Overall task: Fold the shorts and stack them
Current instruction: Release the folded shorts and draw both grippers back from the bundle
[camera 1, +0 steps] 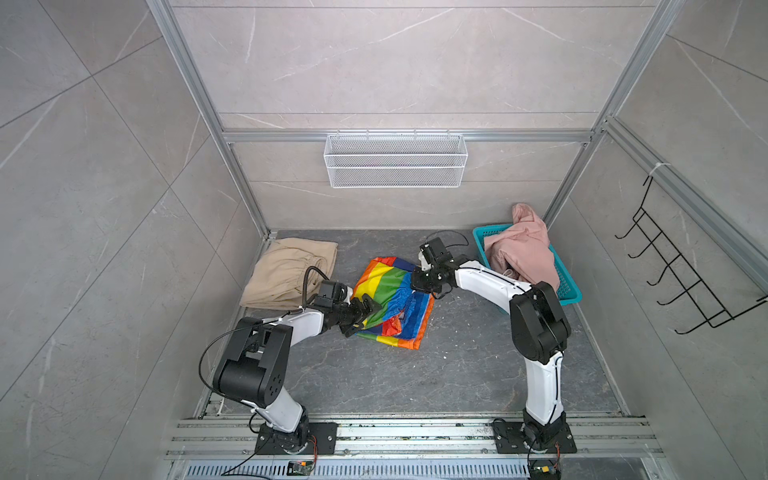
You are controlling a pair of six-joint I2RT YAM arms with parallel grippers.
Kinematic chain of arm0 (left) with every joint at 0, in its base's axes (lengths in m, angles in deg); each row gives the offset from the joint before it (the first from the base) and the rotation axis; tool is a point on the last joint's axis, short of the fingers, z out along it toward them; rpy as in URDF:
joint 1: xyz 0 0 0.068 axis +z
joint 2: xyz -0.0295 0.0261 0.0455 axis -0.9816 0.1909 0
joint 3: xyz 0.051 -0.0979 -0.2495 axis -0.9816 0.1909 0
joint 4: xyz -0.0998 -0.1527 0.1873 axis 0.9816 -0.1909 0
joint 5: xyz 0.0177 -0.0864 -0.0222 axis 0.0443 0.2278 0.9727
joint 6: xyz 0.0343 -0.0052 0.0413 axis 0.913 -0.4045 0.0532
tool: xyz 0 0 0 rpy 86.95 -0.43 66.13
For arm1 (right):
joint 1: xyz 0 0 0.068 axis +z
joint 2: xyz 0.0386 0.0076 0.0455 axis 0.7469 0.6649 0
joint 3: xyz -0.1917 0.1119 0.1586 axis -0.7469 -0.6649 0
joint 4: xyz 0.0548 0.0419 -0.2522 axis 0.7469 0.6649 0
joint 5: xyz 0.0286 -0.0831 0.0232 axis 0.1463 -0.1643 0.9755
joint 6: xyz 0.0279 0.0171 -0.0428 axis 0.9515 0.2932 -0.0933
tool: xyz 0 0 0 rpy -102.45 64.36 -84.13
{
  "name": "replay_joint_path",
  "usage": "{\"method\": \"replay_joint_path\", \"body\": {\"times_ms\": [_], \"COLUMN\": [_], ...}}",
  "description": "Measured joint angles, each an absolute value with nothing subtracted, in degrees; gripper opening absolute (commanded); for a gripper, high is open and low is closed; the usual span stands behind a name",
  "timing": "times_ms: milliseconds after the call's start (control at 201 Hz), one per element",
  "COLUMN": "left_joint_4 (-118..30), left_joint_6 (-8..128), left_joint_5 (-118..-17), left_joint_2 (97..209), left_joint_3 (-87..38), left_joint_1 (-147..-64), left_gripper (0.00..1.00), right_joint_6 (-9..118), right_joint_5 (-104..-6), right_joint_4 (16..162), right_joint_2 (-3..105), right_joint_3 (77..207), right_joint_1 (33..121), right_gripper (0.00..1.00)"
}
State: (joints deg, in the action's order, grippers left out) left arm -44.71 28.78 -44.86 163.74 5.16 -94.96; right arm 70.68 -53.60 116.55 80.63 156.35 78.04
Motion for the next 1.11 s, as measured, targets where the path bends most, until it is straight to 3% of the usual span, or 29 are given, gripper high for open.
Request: {"method": "replay_joint_path", "body": {"times_ms": [95, 179, 478, 623, 777, 912, 1111], "left_joint_4": [-42.06, -40.14, -43.68, -55.46, -58.37, -54.89, -49.41], "left_joint_6": [28.73, 28.75, 30.04, 34.7, 37.65, 35.4, 28.1], "left_joint_5": [-44.59, -44.31, -43.65, -46.71, -47.61, -43.22, -40.18], "left_joint_2": [164.06, 164.06, 161.33, 155.26, 152.26, 157.09, 165.9], "left_joint_3": [5.95, 6.8, 6.26, -2.38, -13.28, -14.6, -4.37], "left_joint_1": [-94.99, -95.03, -95.03, -95.03, -93.17, -89.81, -88.8], "left_gripper": [1.0, 1.0, 1.0, 1.0, 0.99, 0.99, 0.99], "right_joint_6": [69.28, 67.93, 63.86, 65.5, 69.96, 76.06, 83.21], "right_joint_5": [-54.6, -55.78, -58.32, -58.27, -55.28, -50.41, -45.05], "right_joint_4": [117.62, 118.43, 121.23, 121.44, 116.55, 108.35, 99.11], "right_joint_2": [81.29, 82.75, 84.22, 76.65, 68.81, 69.11, 75.3], "right_joint_3": [156.33, 156.33, 155.89, 153.4, 152.5, 150.32, 144.81], "right_joint_1": [77.06, 76.16, 74.67, 75.29, 79.44, 84.44, 87.98], "right_gripper": [0.12, 0.18, 0.69, 0.83, 0.99, 0.99, 0.99]}}
